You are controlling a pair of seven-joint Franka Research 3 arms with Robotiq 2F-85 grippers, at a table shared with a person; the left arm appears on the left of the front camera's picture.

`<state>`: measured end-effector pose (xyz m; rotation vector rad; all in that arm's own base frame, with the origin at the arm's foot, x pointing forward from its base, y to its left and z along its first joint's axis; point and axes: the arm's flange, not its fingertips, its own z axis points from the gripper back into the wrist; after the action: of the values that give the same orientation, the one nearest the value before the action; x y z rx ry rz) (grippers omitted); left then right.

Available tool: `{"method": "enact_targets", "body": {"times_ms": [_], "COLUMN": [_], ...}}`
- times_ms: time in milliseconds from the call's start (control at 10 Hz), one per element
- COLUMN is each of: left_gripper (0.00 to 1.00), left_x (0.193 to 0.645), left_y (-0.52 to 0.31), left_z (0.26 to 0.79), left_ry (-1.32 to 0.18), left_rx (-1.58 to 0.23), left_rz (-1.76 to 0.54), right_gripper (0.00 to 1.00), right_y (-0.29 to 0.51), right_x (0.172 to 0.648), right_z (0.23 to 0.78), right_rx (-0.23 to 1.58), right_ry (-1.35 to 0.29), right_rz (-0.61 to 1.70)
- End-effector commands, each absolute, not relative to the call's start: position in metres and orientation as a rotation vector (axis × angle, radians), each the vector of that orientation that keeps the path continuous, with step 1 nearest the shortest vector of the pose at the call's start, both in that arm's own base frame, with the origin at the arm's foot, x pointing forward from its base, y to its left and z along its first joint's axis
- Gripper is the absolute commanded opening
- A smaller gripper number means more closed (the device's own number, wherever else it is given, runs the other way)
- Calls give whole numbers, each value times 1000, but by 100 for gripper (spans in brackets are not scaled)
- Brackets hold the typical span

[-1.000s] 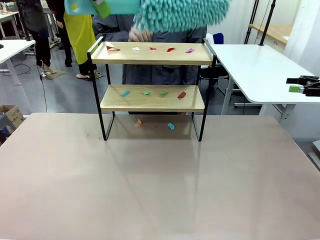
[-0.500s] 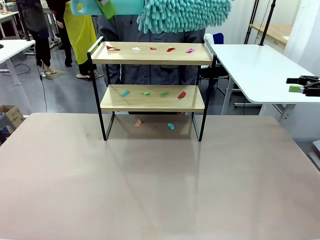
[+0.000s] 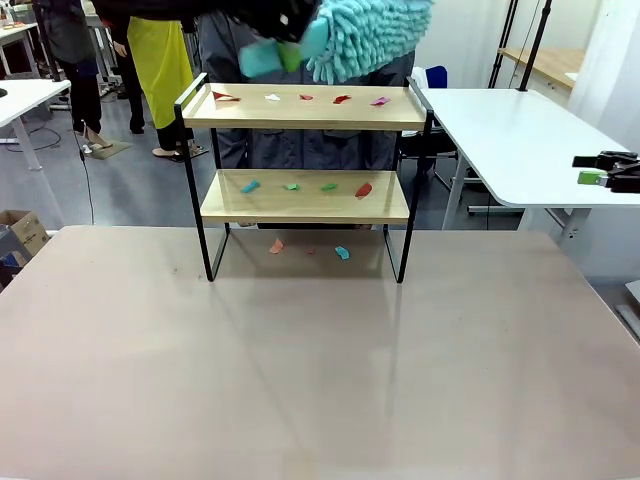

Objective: Clean the shelf.
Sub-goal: Clean the specific section of the Shelf indicated by the human with the Duster.

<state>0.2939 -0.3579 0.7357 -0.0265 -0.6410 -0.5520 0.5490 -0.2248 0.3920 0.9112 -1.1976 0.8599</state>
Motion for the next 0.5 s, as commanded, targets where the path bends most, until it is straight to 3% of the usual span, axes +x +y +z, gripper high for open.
{"method": "enact_targets", "body": {"times_ms": [0, 400], "left_gripper": [13, 13], "left_x": [306, 325], "left_y": [-408, -457], "left_z": [741, 735], "left_ry": [-671, -663], "left_rx": [58, -32], "left_rz": [-366, -229], "right_gripper": [100, 100], "right_y": [-224, -224], "right_x": [550, 550], "right_z": [395, 395], "right_rx": [909, 909], "right_ry": [-1200, -1200], "right_rz": [865, 865]}}
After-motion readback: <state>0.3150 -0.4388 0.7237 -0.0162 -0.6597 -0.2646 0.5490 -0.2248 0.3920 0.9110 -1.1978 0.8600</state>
